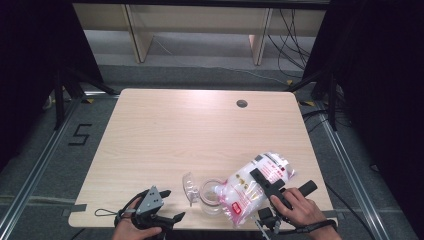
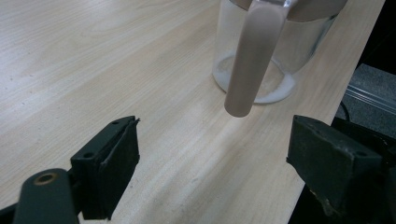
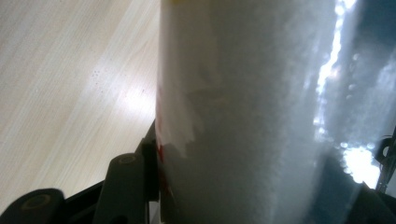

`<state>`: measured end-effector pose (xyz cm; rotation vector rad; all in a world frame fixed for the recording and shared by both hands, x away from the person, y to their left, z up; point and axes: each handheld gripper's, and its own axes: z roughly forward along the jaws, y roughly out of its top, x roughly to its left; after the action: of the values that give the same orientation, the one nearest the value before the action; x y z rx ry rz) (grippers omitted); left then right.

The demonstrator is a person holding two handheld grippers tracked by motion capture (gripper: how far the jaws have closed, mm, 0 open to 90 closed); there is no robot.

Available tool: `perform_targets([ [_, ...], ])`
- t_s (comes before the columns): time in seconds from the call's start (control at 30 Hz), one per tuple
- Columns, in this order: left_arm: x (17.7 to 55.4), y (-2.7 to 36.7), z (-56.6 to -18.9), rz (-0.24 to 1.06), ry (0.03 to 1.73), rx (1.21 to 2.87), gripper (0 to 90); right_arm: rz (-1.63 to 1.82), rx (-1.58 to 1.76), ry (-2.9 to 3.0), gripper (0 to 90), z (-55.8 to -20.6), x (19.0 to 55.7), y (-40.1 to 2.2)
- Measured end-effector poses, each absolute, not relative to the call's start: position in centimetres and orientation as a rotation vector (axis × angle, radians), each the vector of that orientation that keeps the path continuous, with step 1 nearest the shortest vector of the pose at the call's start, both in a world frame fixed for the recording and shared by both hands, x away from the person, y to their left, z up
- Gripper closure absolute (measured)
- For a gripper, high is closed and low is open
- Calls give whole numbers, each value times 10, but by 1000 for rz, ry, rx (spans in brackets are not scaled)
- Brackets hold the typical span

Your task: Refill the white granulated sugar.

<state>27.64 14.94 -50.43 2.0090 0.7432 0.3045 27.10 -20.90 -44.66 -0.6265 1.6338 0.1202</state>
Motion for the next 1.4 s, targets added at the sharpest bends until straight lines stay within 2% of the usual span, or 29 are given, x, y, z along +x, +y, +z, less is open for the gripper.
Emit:
perform_targets([
  [1.4, 276, 150, -504, 310, 738, 2010, 161, 93, -624, 1646, 518, -443, 267, -209],
])
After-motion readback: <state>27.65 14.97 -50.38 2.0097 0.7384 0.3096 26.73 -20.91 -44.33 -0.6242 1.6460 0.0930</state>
